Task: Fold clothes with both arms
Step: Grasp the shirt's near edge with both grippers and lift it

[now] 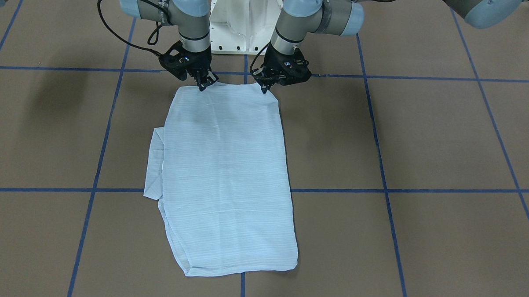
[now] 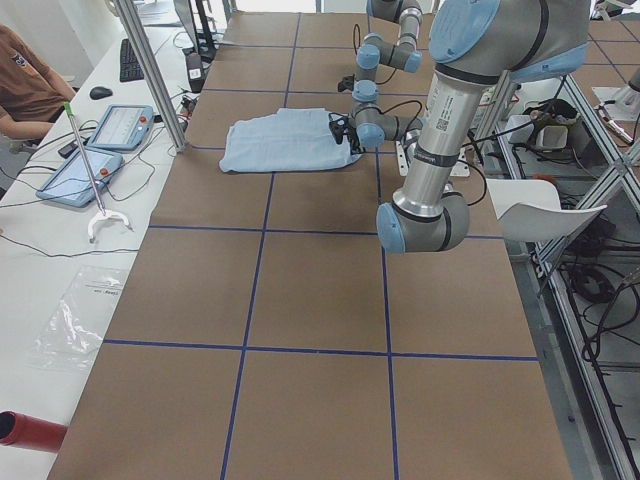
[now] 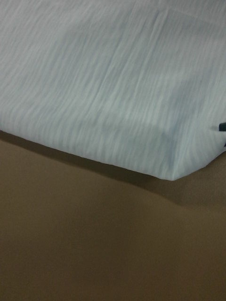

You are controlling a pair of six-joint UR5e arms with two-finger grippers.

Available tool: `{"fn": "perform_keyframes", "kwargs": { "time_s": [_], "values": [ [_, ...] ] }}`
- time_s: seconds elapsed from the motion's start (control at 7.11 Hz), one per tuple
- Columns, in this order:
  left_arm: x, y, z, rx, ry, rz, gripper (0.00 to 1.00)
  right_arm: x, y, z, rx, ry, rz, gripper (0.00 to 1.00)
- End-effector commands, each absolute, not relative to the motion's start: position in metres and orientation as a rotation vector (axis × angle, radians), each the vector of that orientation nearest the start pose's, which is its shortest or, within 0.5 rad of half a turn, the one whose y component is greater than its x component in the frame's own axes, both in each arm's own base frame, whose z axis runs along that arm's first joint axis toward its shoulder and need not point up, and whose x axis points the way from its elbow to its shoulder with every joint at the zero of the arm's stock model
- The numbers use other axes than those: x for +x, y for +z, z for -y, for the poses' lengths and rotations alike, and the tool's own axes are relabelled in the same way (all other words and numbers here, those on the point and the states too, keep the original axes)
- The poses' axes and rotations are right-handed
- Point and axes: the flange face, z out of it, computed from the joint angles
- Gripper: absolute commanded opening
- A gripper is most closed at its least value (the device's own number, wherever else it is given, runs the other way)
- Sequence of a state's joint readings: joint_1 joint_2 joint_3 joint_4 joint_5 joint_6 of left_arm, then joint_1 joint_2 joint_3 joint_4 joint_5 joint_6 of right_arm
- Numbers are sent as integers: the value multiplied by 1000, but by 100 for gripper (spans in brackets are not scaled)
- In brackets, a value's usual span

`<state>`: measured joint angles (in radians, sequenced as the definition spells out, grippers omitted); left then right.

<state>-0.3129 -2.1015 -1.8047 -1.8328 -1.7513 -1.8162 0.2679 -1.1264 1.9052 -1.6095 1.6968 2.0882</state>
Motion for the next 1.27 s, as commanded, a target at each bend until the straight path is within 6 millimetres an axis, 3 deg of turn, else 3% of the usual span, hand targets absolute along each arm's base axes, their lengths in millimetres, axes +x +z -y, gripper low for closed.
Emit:
{"fn": "perform_keyframes", "kwargs": {
  "time_s": [0.0,0.28,0.56,0.84,0.98,1.12],
  "values": [
    [552,210,303,-134,-410,-1064,0,-524,252,271,-231,692,799,0],
    [520,185,283,-186,-385,-1043,0,-513,230,249,-273,645,848,0],
    [474,163,253,-261,-349,-991,0,-478,197,219,-435,538,904,0],
    [450,151,211,-343,-300,-915,0,-455,182,200,-572,448,912,0],
    [444,147,207,-359,-316,-911,0,-455,183,200,-581,445,907,0],
    [448,146,207,-360,-311,-914,0,-454,184,211,-562,460,914,0]
  ]
}}
